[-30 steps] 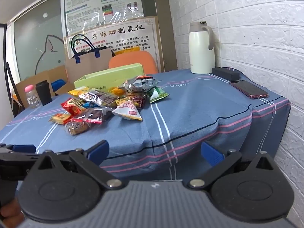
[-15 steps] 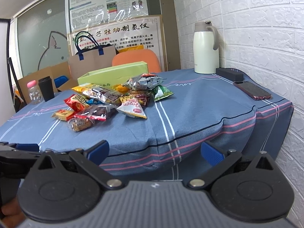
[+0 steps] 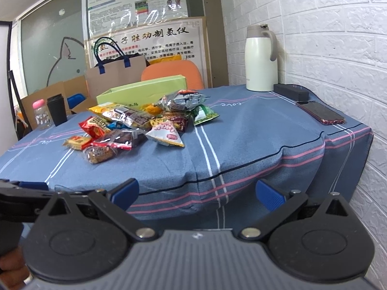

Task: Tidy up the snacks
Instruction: 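Move the left tool toward the snack pile, then grasp the yellow chip bag with the left tool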

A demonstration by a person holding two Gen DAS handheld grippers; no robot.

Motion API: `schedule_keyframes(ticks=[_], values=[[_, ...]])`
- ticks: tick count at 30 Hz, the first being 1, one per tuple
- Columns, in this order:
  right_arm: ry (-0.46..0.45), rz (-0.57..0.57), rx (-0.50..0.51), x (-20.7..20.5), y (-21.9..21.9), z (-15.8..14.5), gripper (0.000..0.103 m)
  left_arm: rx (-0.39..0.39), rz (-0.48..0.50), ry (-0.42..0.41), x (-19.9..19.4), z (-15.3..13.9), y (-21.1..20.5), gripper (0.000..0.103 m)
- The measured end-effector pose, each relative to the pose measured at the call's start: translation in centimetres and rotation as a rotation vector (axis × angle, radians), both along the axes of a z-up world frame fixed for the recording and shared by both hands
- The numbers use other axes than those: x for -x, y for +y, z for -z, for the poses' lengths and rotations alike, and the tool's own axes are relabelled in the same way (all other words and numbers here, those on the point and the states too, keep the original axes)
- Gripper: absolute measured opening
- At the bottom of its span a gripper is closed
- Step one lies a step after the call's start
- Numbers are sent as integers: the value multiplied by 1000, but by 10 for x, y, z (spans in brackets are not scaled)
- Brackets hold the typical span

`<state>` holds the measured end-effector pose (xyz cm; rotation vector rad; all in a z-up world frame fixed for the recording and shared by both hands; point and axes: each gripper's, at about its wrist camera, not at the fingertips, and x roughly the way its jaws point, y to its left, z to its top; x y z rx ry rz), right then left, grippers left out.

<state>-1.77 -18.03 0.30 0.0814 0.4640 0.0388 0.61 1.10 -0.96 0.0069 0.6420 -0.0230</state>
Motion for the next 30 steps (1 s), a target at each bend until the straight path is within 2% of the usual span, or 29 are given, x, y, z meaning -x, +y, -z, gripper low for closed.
schedule_keyframes(ticks=[4, 8, 11, 22, 30], values=[[-34, 7, 32, -4, 12, -11, 102, 21, -20, -33, 1, -10, 15, 92], [-39, -54, 72, -10, 29, -17, 102, 22, -102, -75, -10, -18, 33, 92], [-34, -83, 99, -15, 38, -19, 102, 3, -143, -58, -21, -16, 38, 92], [-17, -113, 99, -51, 32, -30, 102, -8, -142, -1, -47, -18, 31, 92], [25, -69, 118, -93, 18, -26, 102, -10, -147, 14, -71, -28, 25, 92]])
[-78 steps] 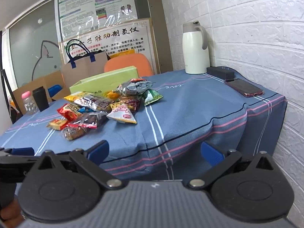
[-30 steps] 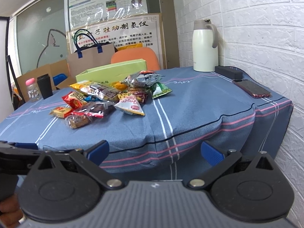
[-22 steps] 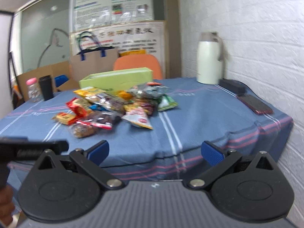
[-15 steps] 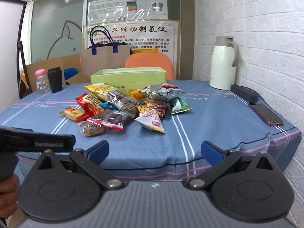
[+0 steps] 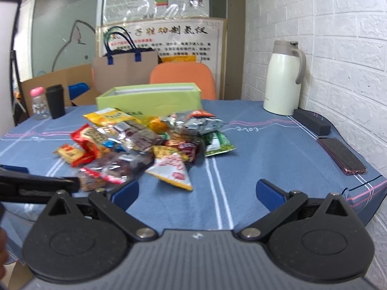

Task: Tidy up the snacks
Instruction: 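Grasp the yellow chip bag with the left tool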

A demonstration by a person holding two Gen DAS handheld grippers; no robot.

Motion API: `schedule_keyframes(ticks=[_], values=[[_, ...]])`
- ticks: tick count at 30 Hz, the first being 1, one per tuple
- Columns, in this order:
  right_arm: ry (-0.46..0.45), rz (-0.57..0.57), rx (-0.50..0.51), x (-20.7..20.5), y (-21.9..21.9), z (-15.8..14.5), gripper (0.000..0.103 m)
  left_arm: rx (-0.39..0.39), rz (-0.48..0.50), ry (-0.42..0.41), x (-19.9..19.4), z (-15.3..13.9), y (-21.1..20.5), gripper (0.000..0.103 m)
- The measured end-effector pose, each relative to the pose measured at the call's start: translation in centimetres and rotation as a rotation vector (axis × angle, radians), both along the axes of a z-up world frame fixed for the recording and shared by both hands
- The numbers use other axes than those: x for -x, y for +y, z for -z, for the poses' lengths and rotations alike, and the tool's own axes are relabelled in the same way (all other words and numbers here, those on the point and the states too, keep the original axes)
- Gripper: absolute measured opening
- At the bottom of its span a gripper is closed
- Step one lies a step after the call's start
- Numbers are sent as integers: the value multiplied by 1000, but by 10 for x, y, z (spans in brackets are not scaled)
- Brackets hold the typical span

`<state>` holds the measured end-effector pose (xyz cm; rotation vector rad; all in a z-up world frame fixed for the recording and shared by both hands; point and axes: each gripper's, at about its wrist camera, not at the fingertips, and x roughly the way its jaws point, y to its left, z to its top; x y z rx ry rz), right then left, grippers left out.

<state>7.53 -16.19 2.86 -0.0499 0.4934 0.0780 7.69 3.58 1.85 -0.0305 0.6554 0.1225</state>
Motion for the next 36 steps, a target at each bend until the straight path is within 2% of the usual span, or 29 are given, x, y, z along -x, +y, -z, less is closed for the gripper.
schedule_keyframes(ticks=[15, 23, 27, 30, 34, 36], values=[[77, 34, -25, -66, -26, 9, 102, -1, -7, 16, -52, -14, -7, 92], [157, 41, -31, -89, -33, 32, 102, 11, -21, 49, -74, -5, -5, 92], [205, 24, -89, -96, -37, 43, 102, 9, -23, 58, -81, -2, -3, 92], [190, 17, -76, -95, -35, 46, 102, 20, -24, 57, -83, -4, 5, 92], [163, -41, 3, -88, -33, 52, 102, 63, 5, 39, -81, -13, 31, 92], [193, -52, -23, -83, -34, 44, 102, 96, 36, 38, -76, -17, 51, 92]])
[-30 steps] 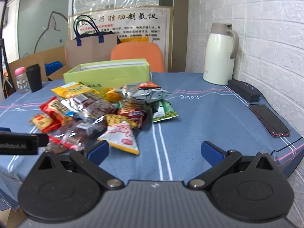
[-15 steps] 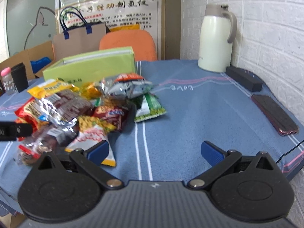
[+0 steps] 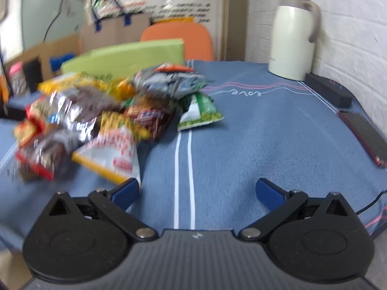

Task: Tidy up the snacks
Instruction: 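Grasp the yellow chip bag with the left tool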

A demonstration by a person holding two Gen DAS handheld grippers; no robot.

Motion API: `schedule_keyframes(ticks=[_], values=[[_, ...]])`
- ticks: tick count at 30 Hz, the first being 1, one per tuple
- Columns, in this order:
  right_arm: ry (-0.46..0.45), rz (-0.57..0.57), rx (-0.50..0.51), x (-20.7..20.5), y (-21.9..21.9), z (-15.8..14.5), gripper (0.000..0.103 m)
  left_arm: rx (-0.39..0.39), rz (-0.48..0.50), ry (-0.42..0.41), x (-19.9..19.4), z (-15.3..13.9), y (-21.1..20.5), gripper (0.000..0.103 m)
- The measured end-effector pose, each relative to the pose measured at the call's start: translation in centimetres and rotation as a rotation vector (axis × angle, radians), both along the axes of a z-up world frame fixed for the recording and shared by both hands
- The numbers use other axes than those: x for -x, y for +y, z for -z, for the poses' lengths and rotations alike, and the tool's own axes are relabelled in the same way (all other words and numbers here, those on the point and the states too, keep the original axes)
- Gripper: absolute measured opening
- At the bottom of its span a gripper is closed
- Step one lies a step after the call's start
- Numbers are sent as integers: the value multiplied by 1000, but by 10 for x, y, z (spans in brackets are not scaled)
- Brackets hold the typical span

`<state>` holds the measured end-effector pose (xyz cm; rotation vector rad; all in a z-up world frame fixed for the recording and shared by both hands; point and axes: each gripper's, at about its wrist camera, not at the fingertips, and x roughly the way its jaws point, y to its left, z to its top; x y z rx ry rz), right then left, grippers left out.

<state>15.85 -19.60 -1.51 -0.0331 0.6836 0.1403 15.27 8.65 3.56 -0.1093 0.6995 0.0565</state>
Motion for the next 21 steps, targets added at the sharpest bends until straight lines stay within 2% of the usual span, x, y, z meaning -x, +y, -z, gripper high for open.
schedule_keyframes(ticks=[2, 4, 7, 9, 11, 15, 18, 21], values=[[-61, -81, -82, 13, 4, -18, 102, 21, 7, -4, 6, -3, 20, 91], [-89, -201, -121, 19, 23, -33, 102, 32, -21, -6, 9, -6, 36, 90], [-78, -384, -160, 17, 63, -36, 102, 96, -11, -11, 9, -6, 49, 88], [-42, -448, -168, 10, 86, -29, 102, 155, 24, -4, 6, -2, 51, 84], [-26, -464, -157, 2, 100, -23, 102, 207, 103, 3, 1, -1, 43, 80], [4, -444, -153, -6, 102, -20, 102, 235, 248, 25, -18, -1, 21, 77], [-58, -450, -132, -7, 97, -40, 102, 224, 264, -5, -35, -13, 21, 76], [-125, -474, -150, -25, 104, -63, 102, 219, 228, -67, -60, -32, 39, 78]])
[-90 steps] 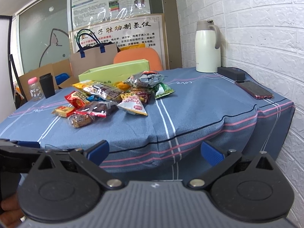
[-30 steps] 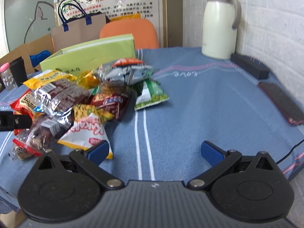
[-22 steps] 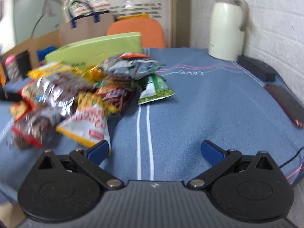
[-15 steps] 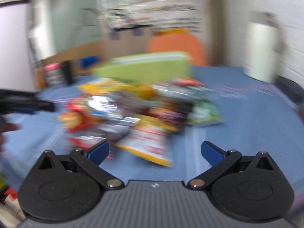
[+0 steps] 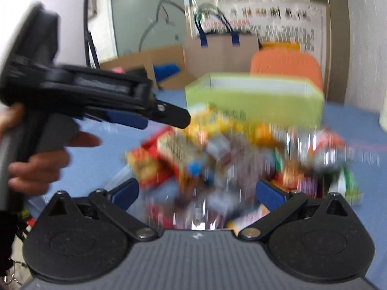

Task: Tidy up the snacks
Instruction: 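Grasp the yellow chip bag with the left tool, then lift the yellow chip bag into the green box and open the left tool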

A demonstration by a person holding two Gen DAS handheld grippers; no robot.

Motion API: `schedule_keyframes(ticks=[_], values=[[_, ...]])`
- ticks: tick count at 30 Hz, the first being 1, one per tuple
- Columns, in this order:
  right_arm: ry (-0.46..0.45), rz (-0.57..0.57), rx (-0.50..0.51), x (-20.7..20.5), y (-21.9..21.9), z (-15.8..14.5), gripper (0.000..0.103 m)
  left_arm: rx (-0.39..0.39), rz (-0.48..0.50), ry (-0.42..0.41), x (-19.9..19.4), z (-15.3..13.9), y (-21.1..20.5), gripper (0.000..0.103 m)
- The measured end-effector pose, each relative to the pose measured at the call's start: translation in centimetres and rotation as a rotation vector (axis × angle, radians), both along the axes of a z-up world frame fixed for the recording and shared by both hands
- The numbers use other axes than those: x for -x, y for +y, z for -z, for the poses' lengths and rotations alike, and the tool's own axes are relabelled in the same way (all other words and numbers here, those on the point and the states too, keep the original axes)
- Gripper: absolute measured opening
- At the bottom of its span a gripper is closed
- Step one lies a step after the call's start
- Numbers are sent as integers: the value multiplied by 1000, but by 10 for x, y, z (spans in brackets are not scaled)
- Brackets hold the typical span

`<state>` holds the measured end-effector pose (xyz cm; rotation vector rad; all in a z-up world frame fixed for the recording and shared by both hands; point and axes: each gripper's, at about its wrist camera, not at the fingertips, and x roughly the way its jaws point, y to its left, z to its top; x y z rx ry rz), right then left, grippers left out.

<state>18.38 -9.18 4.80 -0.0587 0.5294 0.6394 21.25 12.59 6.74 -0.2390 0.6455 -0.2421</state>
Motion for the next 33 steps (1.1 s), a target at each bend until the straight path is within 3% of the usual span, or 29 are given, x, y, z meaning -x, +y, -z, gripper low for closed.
schedule_keyframes(ticks=[3, 8, 13, 17, 21, 23, 25, 26, 27, 29, 33], values=[[-31, -55, -21, -30, 23, -9, 102, -52, -27, -15, -38, -10, 16, 78], [94, -130, -20, -79, 60, 7, 102, -28, 88, 90, -97, 1, 38, 75], [141, -100, 74, -106, 70, 25, 102, -46, 203, 137, -117, 21, 35, 73], [205, -89, 78, -123, 76, 31, 102, -34, 250, 182, -128, 38, 27, 69], [212, -103, 58, -127, 80, 34, 102, 8, 285, 213, -129, 52, 28, 34], [208, -105, 38, -130, 80, 35, 100, 38, 267, 219, -126, 54, 33, 25], [193, -100, 33, -129, 80, 34, 83, 55, 248, 211, -120, 53, 42, 15], [197, -99, 18, -128, 78, 33, 76, 56, 238, 200, -115, 51, 47, 14], [215, -93, 1, -130, 76, 34, 78, 60, 229, 187, -110, 49, 54, 13], [223, -67, -5, -132, 76, 36, 94, 76, 214, 185, -106, 48, 64, 11], [244, -92, -16, -137, 87, 36, 93, 70, 197, 191, -102, 52, 71, 12]])
